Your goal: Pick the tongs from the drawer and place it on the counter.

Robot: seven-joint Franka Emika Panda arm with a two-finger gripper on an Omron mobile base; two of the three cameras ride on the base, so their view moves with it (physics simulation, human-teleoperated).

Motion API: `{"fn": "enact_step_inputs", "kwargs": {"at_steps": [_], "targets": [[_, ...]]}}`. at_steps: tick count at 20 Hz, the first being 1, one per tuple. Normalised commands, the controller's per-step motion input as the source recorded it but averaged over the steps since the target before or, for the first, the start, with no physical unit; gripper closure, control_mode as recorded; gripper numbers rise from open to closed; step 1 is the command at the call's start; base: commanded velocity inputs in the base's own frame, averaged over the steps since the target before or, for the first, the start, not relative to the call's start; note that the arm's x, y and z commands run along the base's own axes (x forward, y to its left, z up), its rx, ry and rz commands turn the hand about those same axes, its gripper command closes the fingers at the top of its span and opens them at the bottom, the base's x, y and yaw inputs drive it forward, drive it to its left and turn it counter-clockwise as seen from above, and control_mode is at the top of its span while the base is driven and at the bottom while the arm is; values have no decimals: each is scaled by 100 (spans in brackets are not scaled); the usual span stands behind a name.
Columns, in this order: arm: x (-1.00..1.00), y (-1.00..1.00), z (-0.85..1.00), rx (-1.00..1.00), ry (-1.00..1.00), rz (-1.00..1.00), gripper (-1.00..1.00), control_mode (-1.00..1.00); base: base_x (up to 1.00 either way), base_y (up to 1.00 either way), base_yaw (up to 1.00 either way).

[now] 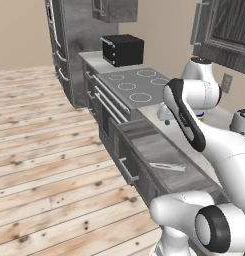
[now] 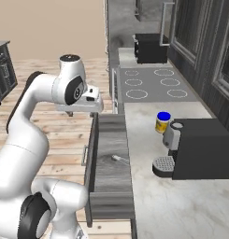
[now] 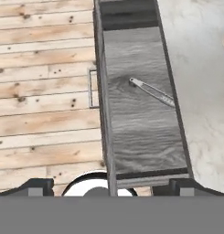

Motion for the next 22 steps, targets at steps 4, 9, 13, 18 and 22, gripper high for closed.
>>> {"fn": "enact_step_inputs", "kwargs": {"at_steps": [4, 9, 13, 18, 22], "targets": [[4, -14, -72, 13, 22, 12, -100, -100, 0, 0, 0], [23, 0, -94, 17, 18, 0, -100, -100, 0, 0, 0], [35, 0, -100, 21, 7, -1, -100, -100, 0, 0, 0], [48, 10, -100, 13, 2, -2, -100, -100, 0, 0, 0], [54, 13, -100, 3, 1, -1, -100, -100, 0, 0, 0]]}}
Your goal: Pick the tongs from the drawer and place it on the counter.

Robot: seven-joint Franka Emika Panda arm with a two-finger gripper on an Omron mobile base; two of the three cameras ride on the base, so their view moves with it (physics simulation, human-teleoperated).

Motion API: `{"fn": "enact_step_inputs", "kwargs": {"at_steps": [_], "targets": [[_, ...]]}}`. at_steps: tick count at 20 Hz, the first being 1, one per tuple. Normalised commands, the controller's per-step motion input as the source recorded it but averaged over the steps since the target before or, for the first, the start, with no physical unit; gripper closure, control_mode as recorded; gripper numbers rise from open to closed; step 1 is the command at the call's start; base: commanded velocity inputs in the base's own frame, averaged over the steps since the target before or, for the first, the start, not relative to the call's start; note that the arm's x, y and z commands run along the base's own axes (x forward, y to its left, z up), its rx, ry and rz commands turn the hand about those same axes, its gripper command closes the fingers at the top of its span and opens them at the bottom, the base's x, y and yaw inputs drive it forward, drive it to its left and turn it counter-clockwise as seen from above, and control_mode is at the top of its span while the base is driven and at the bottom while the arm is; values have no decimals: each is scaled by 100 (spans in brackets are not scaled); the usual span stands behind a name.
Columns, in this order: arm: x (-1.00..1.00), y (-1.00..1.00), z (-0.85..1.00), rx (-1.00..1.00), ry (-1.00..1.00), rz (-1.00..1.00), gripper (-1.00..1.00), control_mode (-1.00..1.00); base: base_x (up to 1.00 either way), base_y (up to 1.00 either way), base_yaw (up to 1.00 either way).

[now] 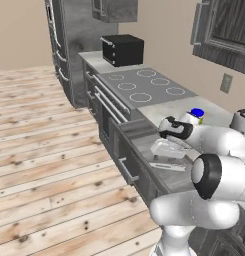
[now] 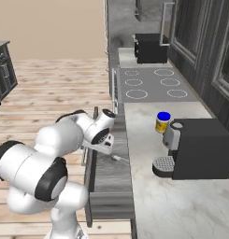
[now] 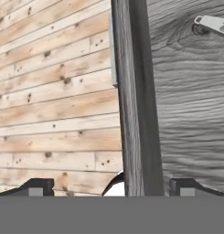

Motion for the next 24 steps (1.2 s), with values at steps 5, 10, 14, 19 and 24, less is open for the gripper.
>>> {"fn": "enact_step_inputs", "kwargs": {"at_steps": [5, 10, 14, 19, 24], "targets": [[64, 6, -94, 0, 8, 0, -100, -100, 0, 0, 0], [58, 1, -81, 0, 6, 0, -100, -100, 0, 0, 0], [37, 3, -77, 3, 4, 0, -100, -100, 0, 0, 0], [5, 68, -50, 11, 0, 12, -100, -100, 0, 0, 0], [0, 100, -15, 0, 0, 24, -100, -100, 0, 0, 0]]}}
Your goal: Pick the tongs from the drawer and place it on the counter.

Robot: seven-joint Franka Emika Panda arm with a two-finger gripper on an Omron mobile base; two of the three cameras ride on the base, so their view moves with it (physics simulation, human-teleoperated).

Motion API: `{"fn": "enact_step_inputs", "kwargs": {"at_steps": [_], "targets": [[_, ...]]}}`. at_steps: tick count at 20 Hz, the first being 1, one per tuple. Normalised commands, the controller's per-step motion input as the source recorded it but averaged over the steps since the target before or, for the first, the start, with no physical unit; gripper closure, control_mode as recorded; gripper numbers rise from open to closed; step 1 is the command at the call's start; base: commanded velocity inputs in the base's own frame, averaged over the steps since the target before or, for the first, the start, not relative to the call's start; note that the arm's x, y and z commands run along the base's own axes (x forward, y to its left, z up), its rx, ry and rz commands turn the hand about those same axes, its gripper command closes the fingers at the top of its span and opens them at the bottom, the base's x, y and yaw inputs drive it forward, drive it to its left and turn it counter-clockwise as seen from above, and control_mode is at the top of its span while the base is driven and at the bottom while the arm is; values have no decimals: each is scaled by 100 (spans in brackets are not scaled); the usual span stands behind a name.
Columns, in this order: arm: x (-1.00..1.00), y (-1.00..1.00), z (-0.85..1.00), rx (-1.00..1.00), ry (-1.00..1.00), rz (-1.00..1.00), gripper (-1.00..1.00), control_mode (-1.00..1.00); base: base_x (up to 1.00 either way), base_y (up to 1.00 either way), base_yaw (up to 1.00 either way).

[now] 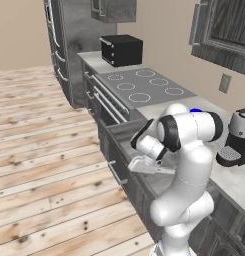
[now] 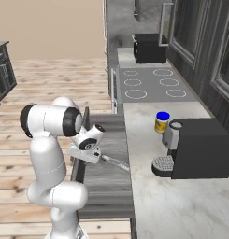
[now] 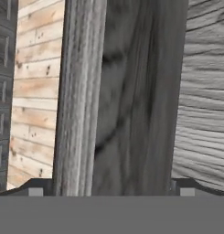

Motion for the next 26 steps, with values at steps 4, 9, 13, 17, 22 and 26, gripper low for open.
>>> {"fn": "enact_step_inputs", "kwargs": {"at_steps": [4, 9, 13, 17, 22, 26], "targets": [[10, 100, -14, -2, 0, 20, -100, -100, 0, 0, 0], [10, 100, -2, -1, -1, 15, -100, -100, 0, 0, 0], [2, 96, 67, 0, -21, 10, -100, -100, 0, 0, 0], [1, 21, 100, 0, -6, 2, -100, -100, 0, 0, 0], [9, -17, 100, 0, -7, 13, -100, -100, 0, 0, 0], [7, -54, 100, -9, -12, 24, -100, -100, 0, 0, 0]]}}
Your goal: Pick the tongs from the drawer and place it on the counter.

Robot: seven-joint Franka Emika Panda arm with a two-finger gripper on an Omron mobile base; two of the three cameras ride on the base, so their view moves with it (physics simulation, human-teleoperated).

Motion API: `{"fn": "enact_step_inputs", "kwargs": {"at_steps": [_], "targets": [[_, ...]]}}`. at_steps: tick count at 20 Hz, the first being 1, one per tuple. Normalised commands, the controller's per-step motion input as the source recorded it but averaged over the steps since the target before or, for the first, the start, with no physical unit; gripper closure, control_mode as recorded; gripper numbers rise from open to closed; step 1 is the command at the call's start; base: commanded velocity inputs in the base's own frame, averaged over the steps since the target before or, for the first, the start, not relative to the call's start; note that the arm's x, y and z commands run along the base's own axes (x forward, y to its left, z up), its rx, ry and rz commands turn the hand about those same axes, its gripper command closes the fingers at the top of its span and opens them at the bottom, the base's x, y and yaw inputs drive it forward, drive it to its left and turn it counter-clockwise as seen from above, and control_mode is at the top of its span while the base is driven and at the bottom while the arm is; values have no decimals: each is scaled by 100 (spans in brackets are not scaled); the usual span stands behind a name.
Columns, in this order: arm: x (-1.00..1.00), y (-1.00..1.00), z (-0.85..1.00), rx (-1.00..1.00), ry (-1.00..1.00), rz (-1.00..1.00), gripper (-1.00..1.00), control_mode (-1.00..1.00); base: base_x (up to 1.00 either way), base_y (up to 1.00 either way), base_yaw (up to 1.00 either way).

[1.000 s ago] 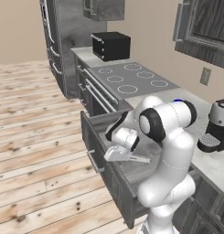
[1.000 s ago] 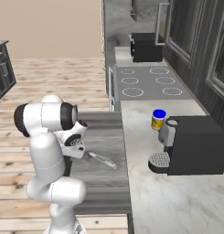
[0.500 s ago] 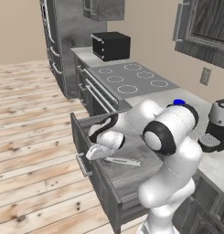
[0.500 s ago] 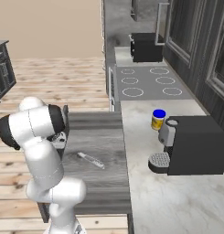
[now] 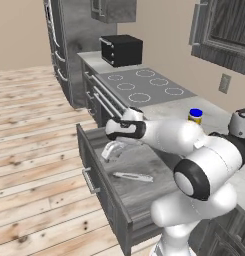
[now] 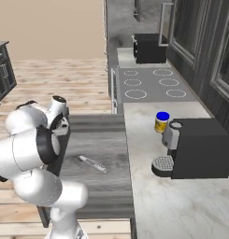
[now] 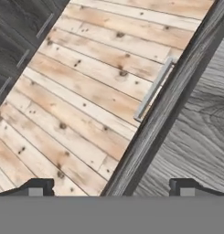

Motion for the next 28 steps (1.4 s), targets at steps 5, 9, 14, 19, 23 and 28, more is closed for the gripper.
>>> {"fn": "enact_step_inputs", "kwargs": {"at_steps": [5, 9, 14, 19, 23, 28], "targets": [[-3, -74, 87, -24, -7, 33, -100, -100, 0, 0, 0], [-29, -82, 1, -34, -1, 50, -100, -100, 0, 0, 0], [-21, -84, -44, -19, 0, 48, -100, -100, 0, 0, 0], [33, -32, -43, 2, 10, 29, -100, -100, 0, 0, 0], [61, 1, -47, 3, 2, 2, -100, -100, 0, 0, 0], [57, 9, -70, -1, -15, -6, -100, -100, 0, 0, 0]]}}
